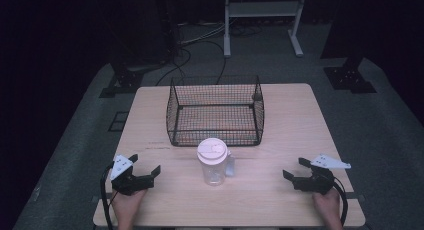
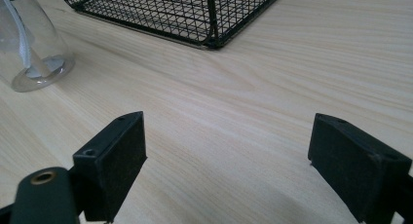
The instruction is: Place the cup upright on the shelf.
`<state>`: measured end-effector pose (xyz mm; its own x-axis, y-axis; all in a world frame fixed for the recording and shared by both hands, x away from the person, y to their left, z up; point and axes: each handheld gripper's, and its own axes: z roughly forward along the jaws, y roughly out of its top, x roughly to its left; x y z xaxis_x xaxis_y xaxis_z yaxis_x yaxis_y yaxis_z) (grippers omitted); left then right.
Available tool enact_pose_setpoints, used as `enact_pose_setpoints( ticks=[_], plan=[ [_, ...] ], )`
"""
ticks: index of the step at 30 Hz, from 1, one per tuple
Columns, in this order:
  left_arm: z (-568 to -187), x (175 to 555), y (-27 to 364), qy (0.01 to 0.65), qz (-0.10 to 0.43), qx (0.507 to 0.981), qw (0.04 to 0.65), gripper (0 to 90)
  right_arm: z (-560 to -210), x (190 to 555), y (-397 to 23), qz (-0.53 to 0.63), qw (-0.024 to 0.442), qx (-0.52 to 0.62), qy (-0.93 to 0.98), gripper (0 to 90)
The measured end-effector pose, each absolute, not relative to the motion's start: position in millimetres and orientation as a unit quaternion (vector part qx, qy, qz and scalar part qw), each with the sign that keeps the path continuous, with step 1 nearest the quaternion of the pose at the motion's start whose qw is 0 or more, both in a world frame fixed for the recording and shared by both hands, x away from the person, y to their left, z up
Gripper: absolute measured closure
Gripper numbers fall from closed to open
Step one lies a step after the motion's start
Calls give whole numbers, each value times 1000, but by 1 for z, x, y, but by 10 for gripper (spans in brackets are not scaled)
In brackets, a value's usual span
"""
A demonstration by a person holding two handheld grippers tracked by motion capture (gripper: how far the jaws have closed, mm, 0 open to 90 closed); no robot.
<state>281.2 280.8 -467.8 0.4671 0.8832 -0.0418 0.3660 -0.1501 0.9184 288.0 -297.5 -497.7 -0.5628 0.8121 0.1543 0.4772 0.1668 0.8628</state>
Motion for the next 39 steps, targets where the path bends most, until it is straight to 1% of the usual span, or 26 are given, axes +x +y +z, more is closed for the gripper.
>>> enact_pose_setpoints(
  ticks=[14, 27, 39],
  plan=[
    [-465, 279, 268, 419, 256, 727, 481, 3, -498, 288, -297, 478, 177, 432, 744, 129],
    [-458, 275, 237, 364, 251, 756, 484, 3, -498, 288, -297, 476, 178, 431, 746, 129],
    [-452, 275, 223, 339, 251, 769, 481, 3, -498, 288, -298, 479, 173, 434, 743, 129]
  ],
)
